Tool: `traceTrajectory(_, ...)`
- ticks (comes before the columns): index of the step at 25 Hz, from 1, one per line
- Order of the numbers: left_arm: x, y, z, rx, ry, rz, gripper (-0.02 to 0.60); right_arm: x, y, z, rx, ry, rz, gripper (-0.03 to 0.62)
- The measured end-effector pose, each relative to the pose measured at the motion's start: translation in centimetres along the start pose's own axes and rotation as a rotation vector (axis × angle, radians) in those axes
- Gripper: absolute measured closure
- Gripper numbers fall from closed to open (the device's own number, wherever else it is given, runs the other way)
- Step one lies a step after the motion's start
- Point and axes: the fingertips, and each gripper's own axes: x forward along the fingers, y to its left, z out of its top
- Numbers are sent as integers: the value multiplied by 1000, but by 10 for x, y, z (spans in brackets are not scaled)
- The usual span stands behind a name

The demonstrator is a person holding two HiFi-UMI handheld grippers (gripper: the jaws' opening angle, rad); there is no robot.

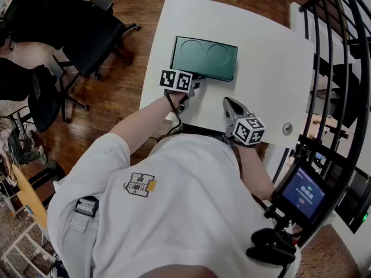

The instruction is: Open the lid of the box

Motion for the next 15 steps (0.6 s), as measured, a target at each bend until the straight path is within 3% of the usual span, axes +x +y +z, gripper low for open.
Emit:
traceTrajectory(2,0,-3,2,11,-5,-9,503,1,-1,2,-4,1,2,594)
traceTrajectory(7,1,-2,2,6,-18,-11,506,0,-6,0,-4,3,-1,594)
traceTrajectory(15,4,-4,-36,2,25,-27,508,-8,-18,-3,-7,6,-26,594)
